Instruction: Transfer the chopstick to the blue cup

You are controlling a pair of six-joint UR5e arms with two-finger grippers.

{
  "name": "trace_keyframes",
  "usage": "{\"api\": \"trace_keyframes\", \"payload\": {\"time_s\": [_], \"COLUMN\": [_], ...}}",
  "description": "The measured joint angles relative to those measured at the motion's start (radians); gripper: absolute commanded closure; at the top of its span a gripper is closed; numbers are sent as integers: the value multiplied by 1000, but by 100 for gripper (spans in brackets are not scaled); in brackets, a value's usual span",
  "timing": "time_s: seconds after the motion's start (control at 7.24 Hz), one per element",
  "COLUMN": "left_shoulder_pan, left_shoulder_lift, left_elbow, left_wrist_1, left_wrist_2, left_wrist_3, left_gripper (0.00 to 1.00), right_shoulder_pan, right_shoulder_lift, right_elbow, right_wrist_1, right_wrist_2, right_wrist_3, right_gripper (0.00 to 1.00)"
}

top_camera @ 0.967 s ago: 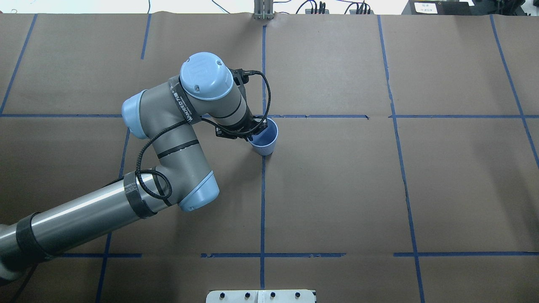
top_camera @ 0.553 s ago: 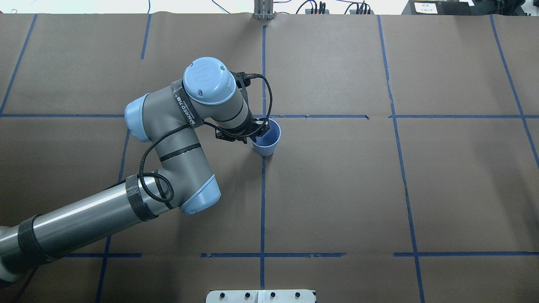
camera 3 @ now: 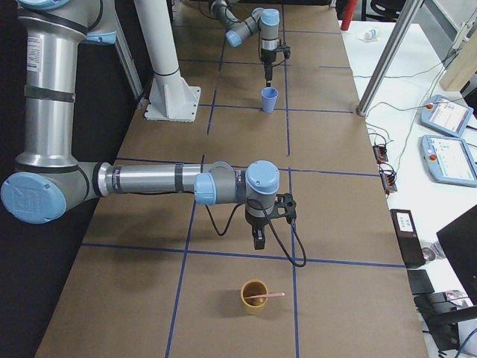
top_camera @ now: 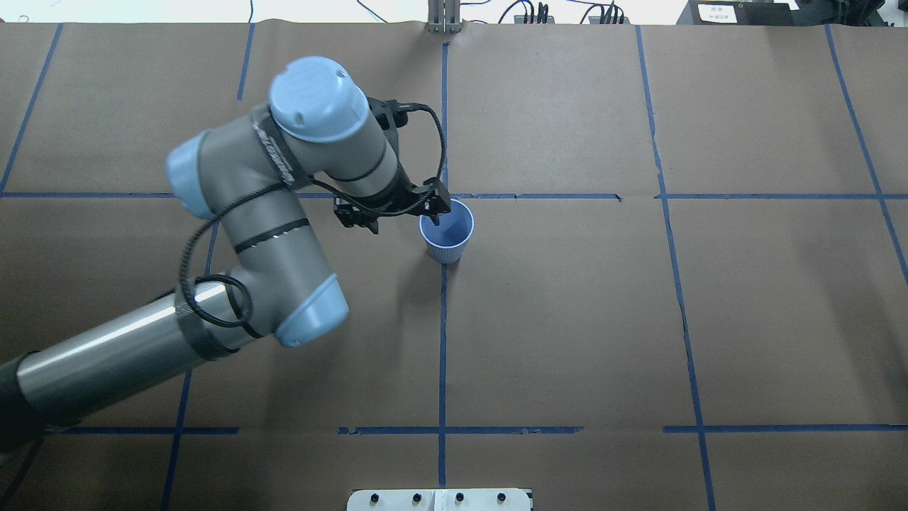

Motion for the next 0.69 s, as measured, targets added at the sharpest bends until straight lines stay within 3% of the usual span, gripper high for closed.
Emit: {"api": "trace_keyframes", "payload": {"time_s": [0.41, 0.69], "left_shoulder_pan": [-247, -453], "left_shoulder_lift": [253, 434], "left_elbow": [-175, -163], "left_wrist_1": [120, 133], "left_wrist_2": [-168, -227], "left_wrist_3": [491, 906], "left_gripper": [0, 0], "right_shoulder_pan": [18, 100], "right_shoulder_lift": [-1, 0], "right_elbow": [-5, -12], "right_wrist_1": [1, 2], "right_wrist_2": [-5, -12], "right_wrist_3": [-6, -4], "right_gripper": [0, 0]}}
